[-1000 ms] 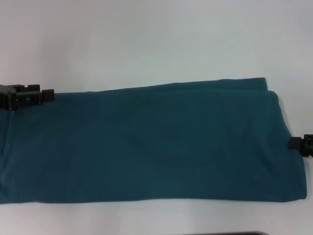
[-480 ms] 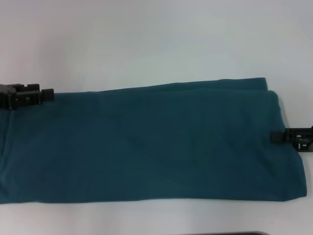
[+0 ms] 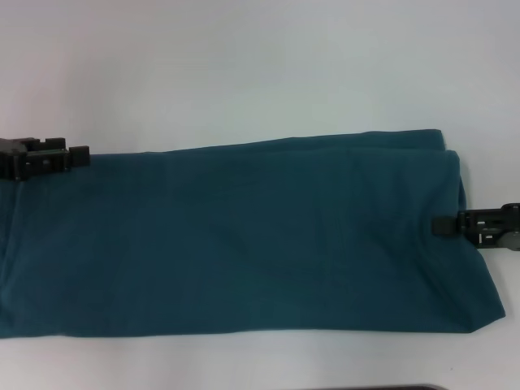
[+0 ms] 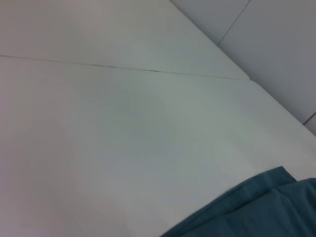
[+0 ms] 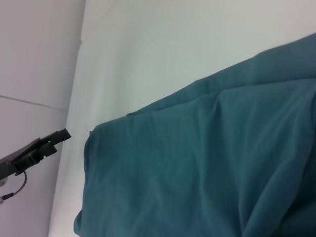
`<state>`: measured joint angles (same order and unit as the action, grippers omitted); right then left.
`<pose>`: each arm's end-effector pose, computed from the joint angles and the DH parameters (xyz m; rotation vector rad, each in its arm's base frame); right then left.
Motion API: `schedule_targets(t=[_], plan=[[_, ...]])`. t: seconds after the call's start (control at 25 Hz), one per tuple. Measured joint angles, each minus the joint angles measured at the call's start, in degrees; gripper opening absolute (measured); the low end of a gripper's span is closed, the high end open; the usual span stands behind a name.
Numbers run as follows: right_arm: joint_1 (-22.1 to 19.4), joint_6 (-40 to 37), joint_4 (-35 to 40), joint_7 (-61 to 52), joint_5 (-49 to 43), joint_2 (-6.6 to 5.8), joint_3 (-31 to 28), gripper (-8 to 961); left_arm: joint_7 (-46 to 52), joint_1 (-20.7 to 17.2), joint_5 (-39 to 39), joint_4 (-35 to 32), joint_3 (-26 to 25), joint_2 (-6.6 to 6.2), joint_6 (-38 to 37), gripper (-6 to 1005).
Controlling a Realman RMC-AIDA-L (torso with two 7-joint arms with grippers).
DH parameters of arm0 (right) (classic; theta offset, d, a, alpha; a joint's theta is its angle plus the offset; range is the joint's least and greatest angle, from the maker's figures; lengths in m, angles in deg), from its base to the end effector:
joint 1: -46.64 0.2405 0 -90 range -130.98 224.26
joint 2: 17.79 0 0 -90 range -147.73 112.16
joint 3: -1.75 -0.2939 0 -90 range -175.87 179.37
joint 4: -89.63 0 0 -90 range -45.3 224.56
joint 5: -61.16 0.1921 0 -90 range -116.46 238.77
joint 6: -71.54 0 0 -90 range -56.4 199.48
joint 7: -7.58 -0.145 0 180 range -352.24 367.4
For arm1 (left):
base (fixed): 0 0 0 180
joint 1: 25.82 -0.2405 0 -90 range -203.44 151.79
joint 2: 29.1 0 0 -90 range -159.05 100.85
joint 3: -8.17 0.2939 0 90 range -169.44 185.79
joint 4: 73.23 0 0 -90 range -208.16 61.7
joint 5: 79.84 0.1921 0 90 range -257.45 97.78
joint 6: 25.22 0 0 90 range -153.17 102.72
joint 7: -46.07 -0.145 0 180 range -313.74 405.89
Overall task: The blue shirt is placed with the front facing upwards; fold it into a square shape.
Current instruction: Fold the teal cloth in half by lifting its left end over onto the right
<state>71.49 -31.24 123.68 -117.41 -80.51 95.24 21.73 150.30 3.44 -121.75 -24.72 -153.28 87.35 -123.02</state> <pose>0.3623 0.2578 0.0198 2.2756 -2.0910 -0.5368 -0.3374 0.3146 0.0452 -2.4808 -1.2737 -0.4813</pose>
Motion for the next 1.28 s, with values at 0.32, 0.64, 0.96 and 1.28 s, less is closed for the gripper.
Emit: schedule_targets(t=[0.32, 0.64, 0.96, 1.28], plan=[[-0.8, -1.5, 0.1, -0.3, 0.1, -1.53, -1.2, 732, 0.0, 0.1, 0.0, 0.0, 0.0, 0.08, 0.1, 659], [-0.1, -1.5, 0.1, -0.1, -0.2, -0.23, -0.6, 732, 0.0, 0.3, 0.0, -0.4, 0.0, 0.16, 0.1, 659], [-0.9, 1.4, -0.4, -0.2, -0.6, 0.49, 1.5, 732, -0.2, 0.4, 0.0, -0.5, 0.0, 0.17, 0.1, 659], [-0.9, 2.3, -0.7, 0.2, -1.9, 1.05, 2.0, 731, -0.6, 0.5, 0.0, -0.5, 0.0, 0.17, 0.2, 658]])
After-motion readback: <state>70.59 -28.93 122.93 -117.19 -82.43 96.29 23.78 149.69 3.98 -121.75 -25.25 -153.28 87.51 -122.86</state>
